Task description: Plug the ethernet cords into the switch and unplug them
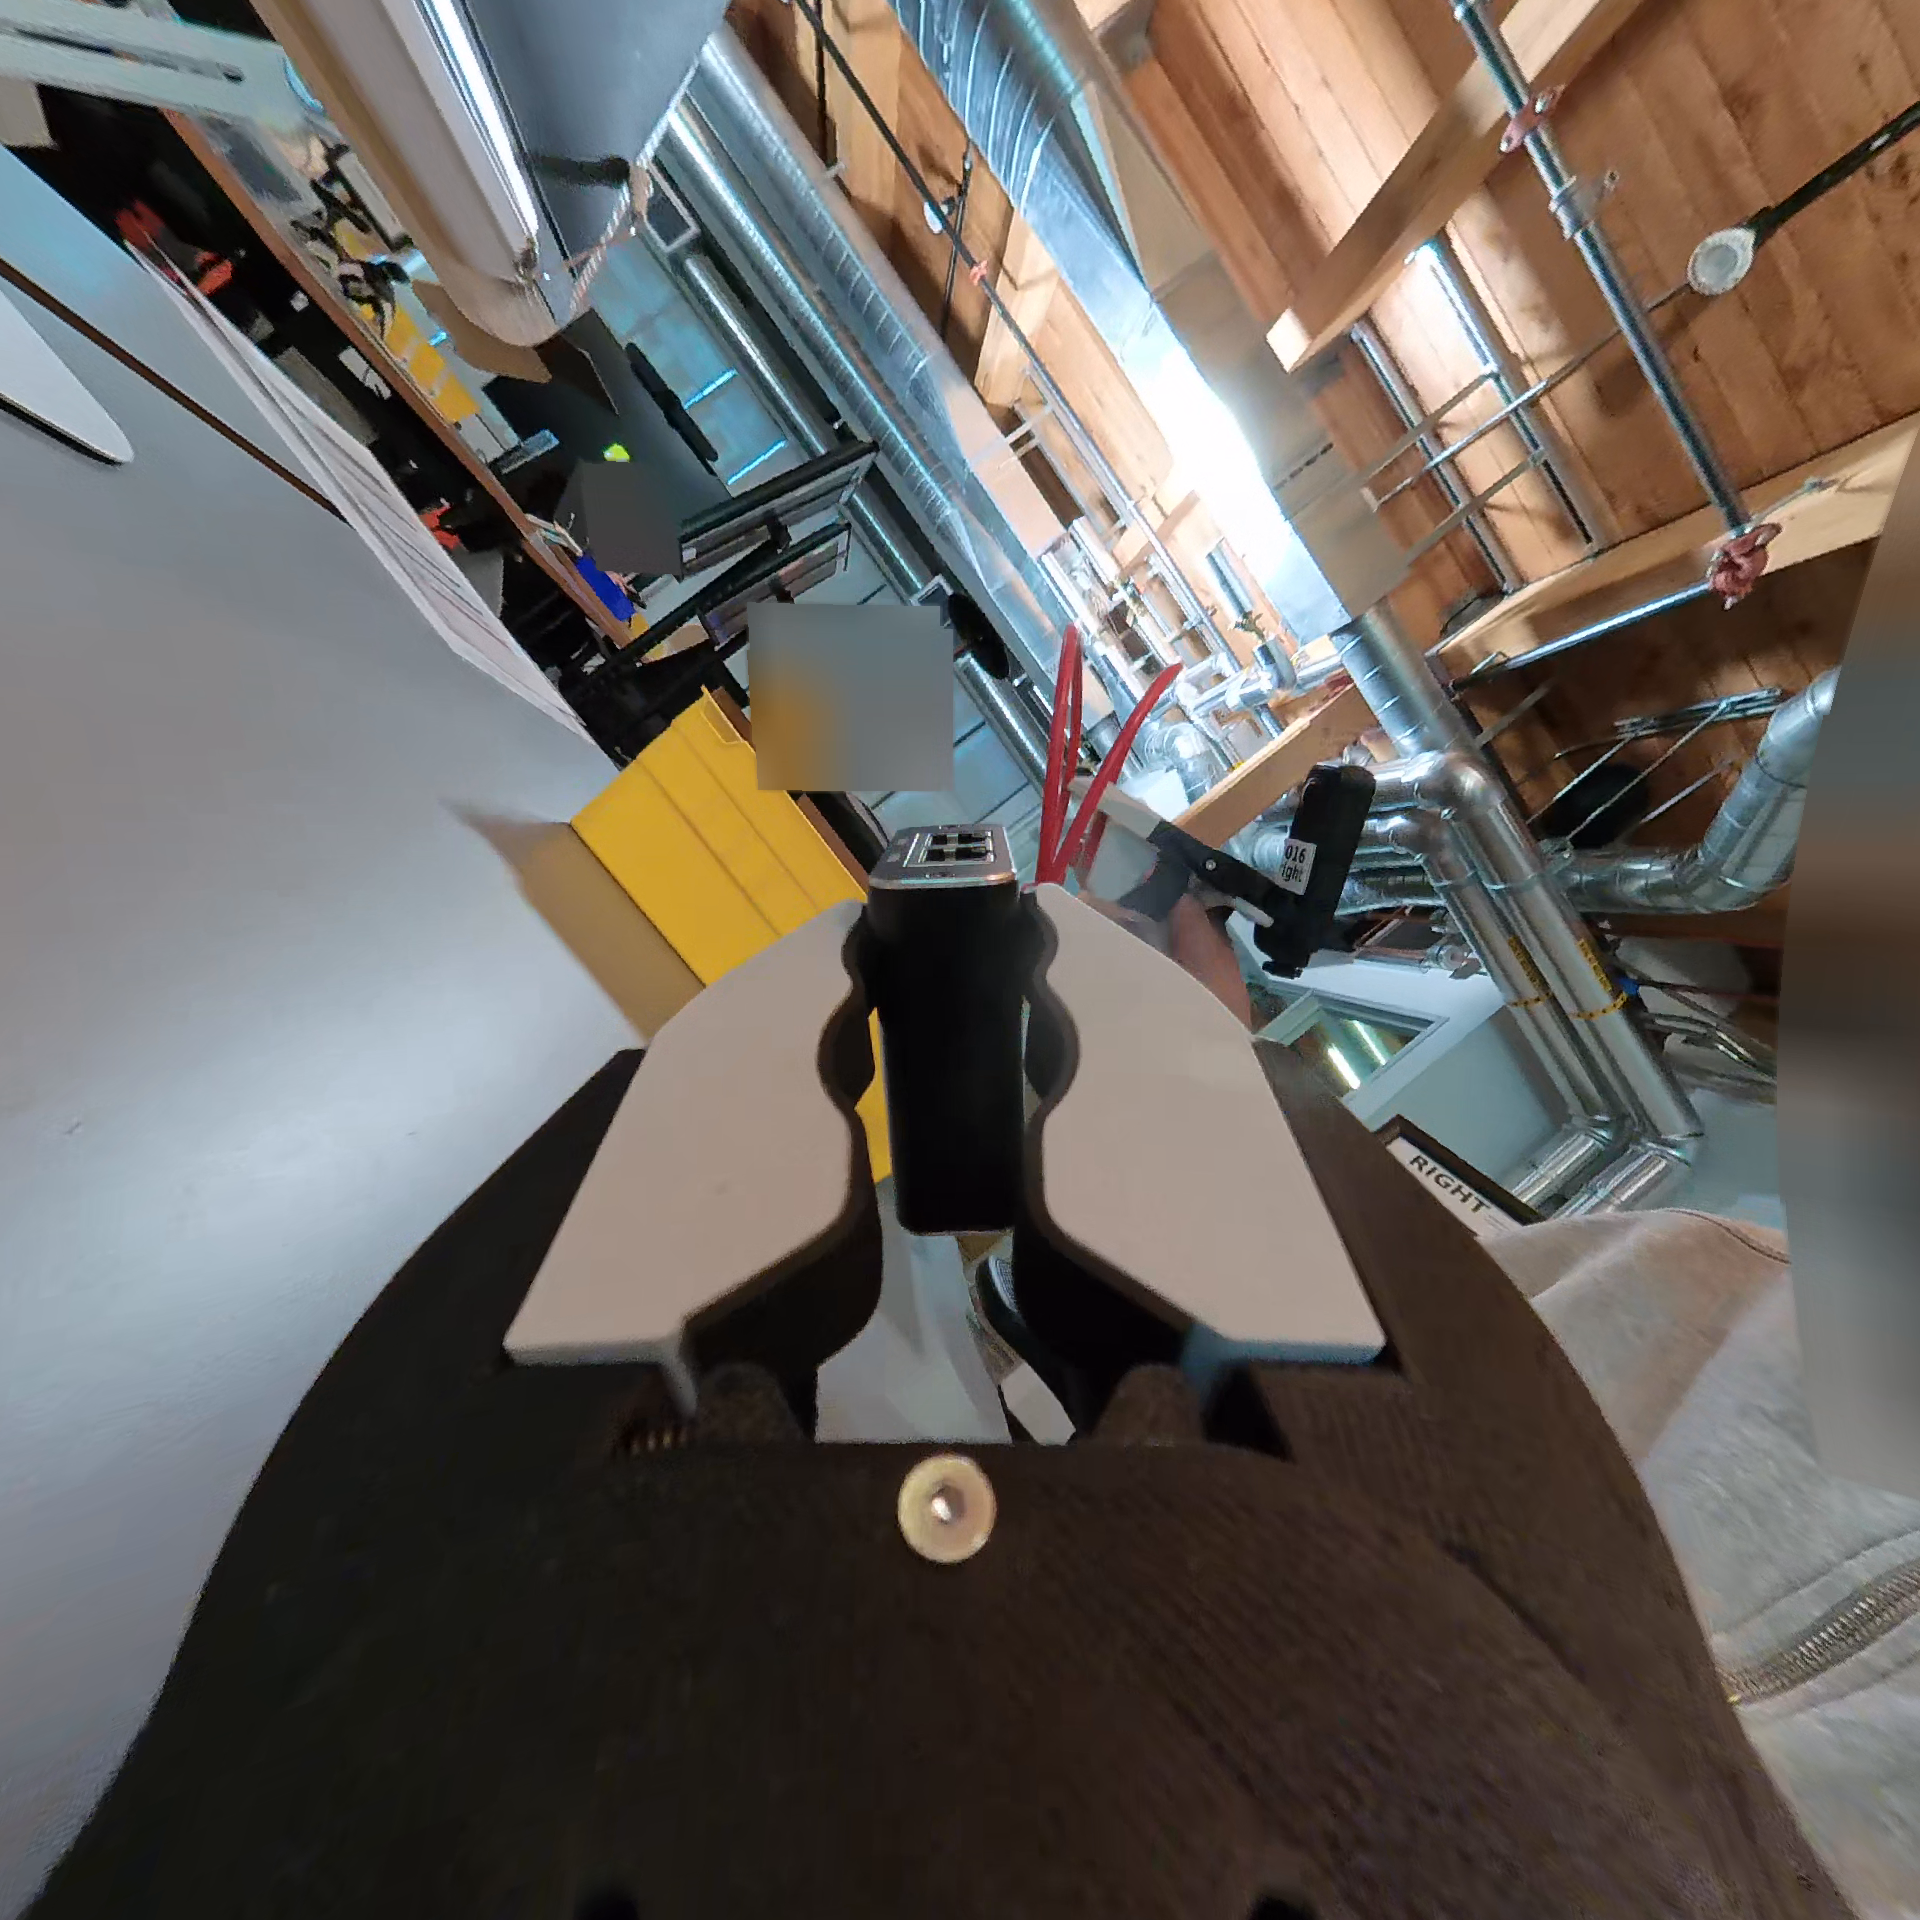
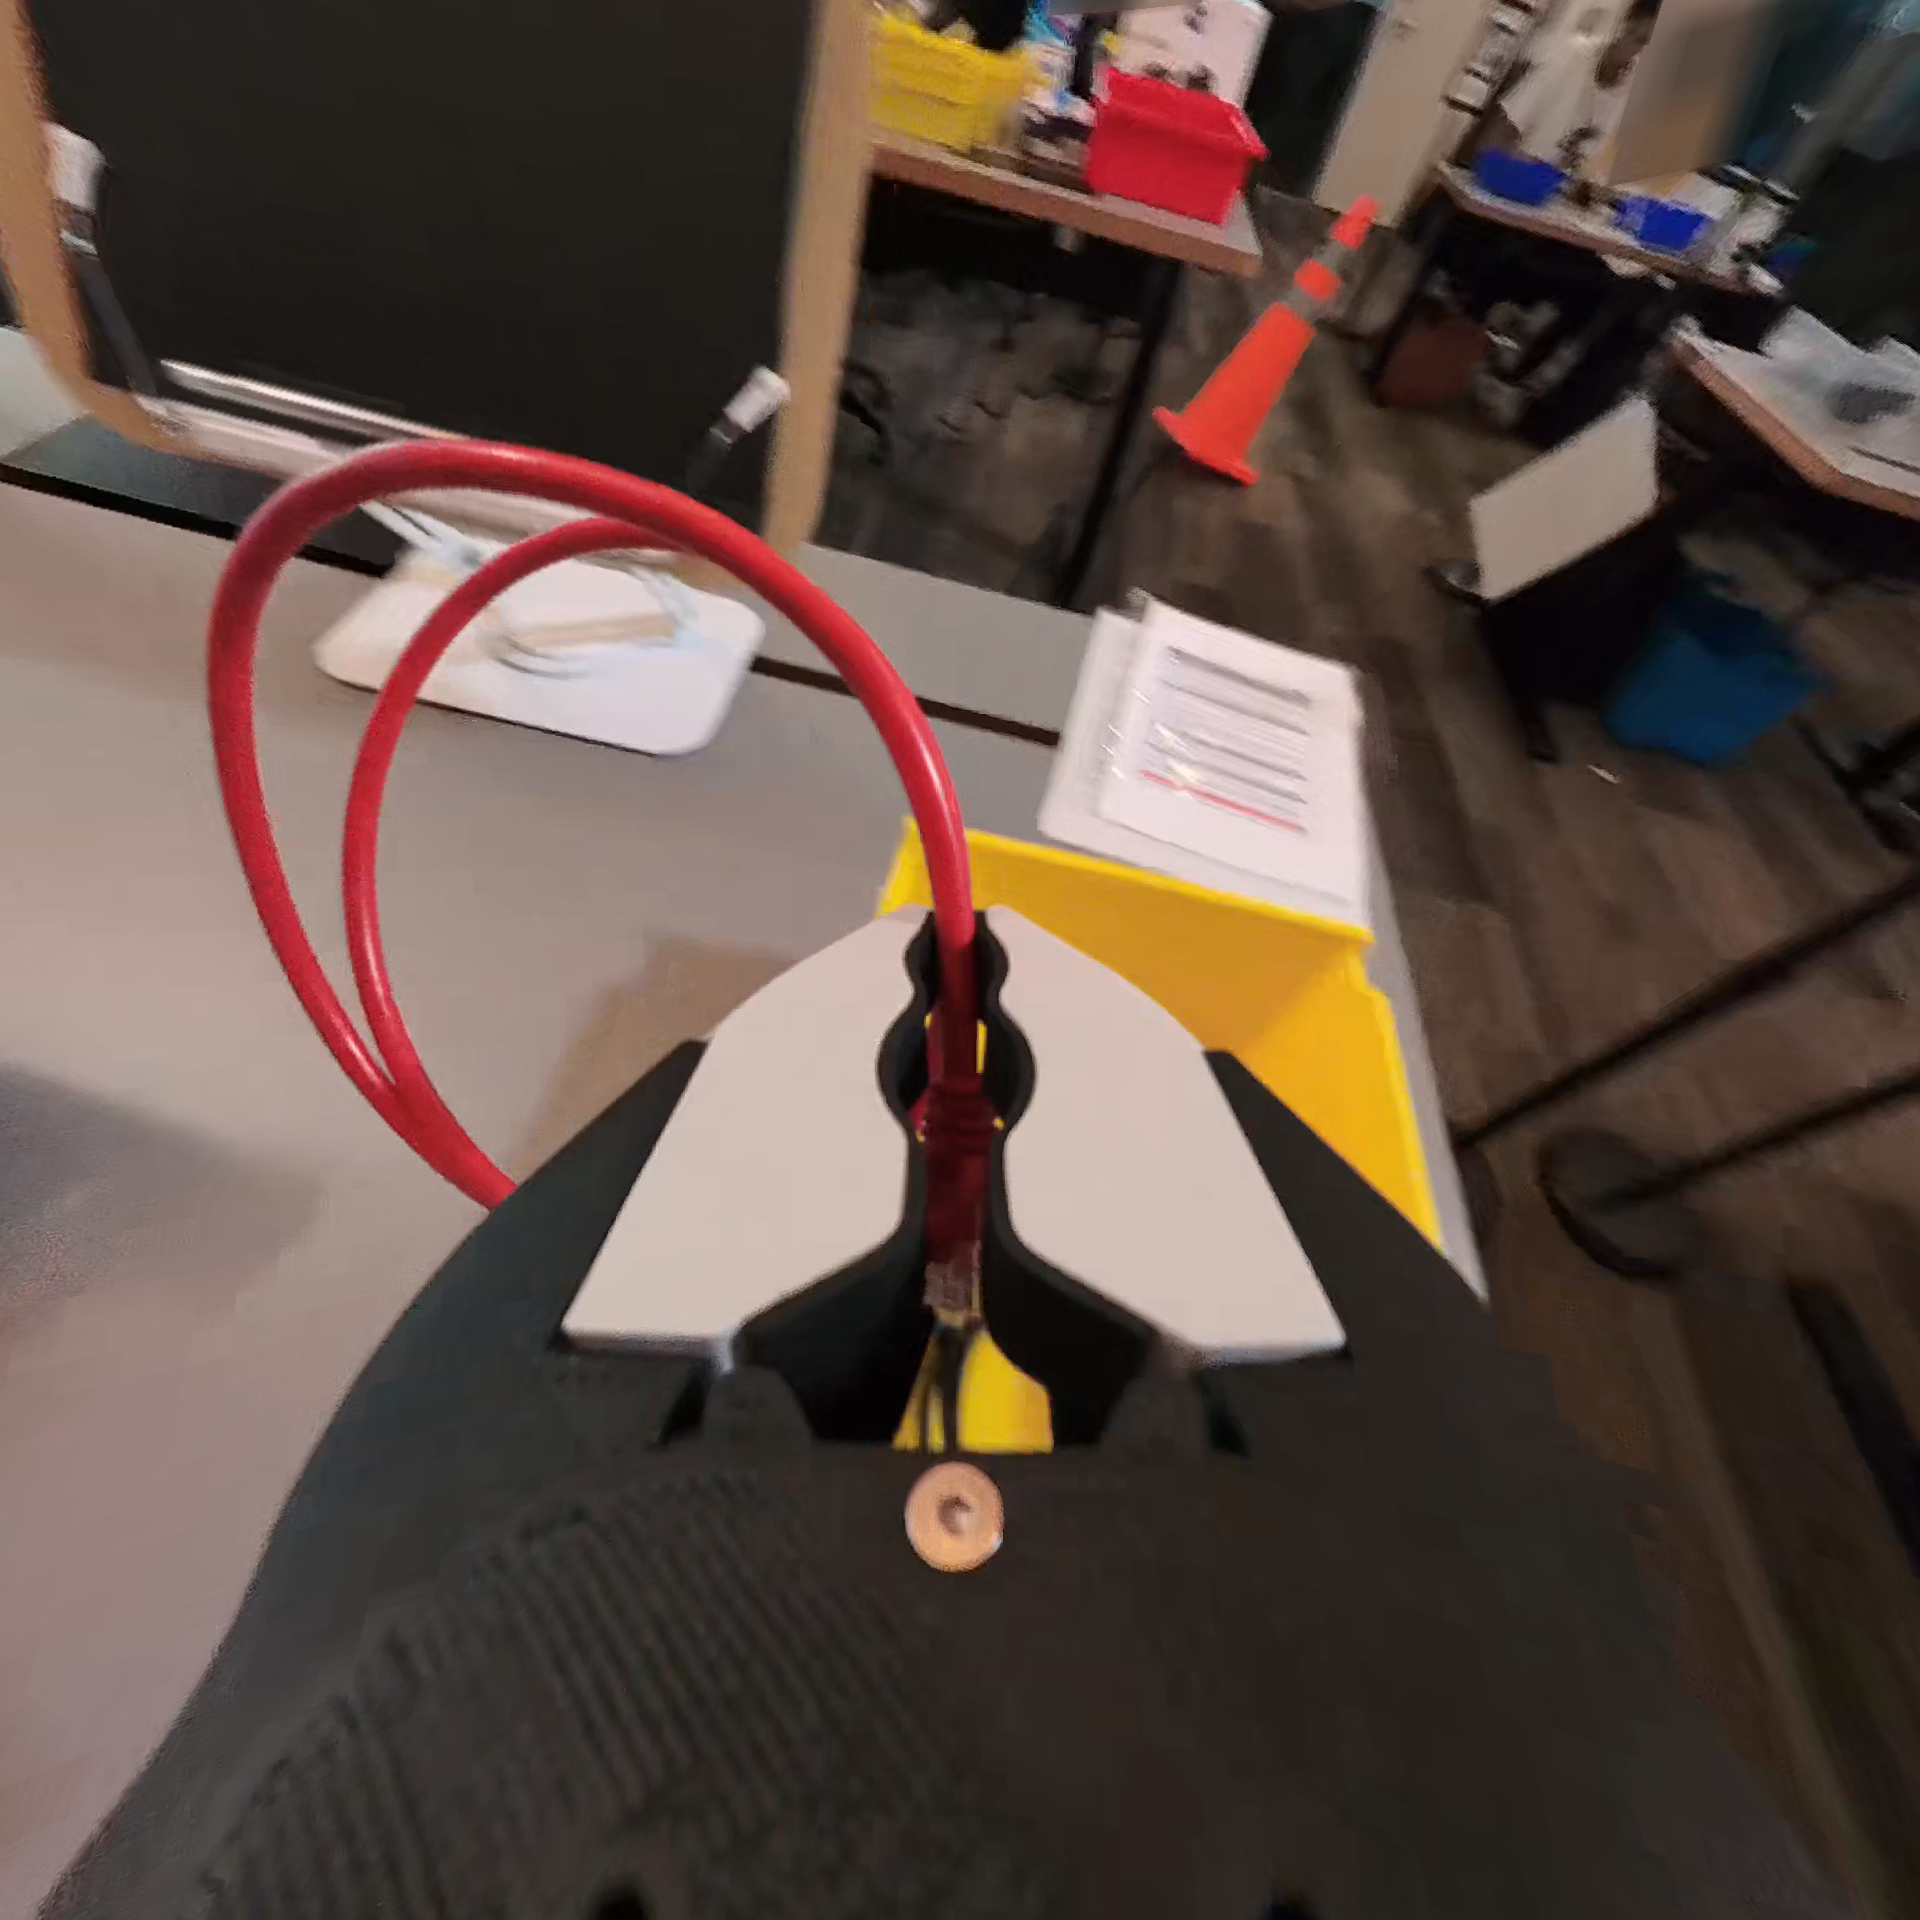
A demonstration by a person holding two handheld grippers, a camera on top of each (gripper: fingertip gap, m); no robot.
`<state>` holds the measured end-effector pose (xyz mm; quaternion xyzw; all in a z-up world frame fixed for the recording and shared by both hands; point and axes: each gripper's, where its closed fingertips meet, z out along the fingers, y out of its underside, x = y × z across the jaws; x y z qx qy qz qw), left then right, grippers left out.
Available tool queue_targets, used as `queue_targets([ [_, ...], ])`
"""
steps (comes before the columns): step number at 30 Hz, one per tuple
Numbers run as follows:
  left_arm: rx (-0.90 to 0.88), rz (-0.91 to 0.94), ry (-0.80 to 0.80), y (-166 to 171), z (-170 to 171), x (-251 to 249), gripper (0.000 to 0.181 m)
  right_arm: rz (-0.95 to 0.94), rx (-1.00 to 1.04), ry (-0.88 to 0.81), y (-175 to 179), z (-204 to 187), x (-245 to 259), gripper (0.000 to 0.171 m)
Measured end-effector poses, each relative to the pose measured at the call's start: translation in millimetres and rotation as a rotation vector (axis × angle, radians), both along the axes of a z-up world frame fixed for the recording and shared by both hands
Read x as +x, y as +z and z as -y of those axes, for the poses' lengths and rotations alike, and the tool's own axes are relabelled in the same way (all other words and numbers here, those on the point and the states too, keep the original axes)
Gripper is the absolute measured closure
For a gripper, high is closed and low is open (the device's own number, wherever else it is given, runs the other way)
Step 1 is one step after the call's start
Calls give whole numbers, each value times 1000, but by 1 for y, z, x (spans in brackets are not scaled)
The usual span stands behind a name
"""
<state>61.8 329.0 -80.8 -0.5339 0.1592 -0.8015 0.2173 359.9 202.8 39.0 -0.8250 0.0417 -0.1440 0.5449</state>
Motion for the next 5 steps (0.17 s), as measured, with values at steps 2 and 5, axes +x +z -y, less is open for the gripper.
queue_targets([
  [2, 5, -5, -13, 0, 3, 4, 156, -4, -78, -85, -10, 32, 25, 166],
  [5, 6, -9, -32, 0, 7, 11, 156, -10, -213, -168, -17, 74, 49, 166],
])
